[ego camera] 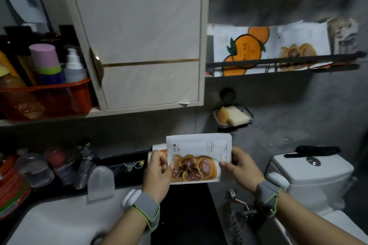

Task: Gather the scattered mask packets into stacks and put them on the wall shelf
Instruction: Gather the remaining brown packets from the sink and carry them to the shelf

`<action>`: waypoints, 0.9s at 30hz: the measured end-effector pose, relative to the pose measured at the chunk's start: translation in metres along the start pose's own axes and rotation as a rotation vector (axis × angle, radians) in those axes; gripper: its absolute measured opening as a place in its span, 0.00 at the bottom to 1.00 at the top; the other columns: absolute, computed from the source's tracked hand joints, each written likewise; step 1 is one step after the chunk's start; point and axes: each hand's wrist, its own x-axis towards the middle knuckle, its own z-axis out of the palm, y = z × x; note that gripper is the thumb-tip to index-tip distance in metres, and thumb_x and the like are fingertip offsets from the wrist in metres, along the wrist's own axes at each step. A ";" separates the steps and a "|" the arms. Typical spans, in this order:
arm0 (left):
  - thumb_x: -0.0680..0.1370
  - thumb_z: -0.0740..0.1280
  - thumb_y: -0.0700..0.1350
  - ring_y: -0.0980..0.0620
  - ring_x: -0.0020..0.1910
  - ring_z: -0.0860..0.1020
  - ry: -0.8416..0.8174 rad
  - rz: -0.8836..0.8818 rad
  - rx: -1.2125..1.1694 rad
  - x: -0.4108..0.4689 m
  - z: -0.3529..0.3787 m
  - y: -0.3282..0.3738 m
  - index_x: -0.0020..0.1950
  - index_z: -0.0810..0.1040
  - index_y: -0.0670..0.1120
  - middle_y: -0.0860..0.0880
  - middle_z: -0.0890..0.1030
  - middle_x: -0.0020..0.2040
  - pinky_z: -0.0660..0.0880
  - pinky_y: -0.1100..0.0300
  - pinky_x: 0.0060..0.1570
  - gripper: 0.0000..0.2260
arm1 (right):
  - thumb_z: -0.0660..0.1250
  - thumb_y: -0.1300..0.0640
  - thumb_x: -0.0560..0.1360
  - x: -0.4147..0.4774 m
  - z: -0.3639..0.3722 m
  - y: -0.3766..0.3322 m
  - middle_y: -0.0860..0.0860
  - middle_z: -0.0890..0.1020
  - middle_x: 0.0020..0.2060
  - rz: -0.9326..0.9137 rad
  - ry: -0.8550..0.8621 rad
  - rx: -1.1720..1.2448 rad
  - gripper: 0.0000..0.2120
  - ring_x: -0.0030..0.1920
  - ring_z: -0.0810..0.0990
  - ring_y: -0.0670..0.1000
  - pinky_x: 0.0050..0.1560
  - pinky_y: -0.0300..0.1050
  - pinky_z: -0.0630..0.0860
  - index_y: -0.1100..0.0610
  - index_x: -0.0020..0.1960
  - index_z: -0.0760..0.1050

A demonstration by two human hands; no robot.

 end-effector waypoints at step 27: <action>0.76 0.61 0.38 0.46 0.62 0.73 -0.074 0.409 0.418 0.130 0.184 0.339 0.61 0.75 0.45 0.46 0.75 0.64 0.68 0.62 0.53 0.14 | 0.66 0.67 0.72 0.119 -0.357 -0.117 0.58 0.81 0.45 -0.241 0.320 -0.227 0.10 0.37 0.80 0.55 0.40 0.54 0.80 0.59 0.52 0.74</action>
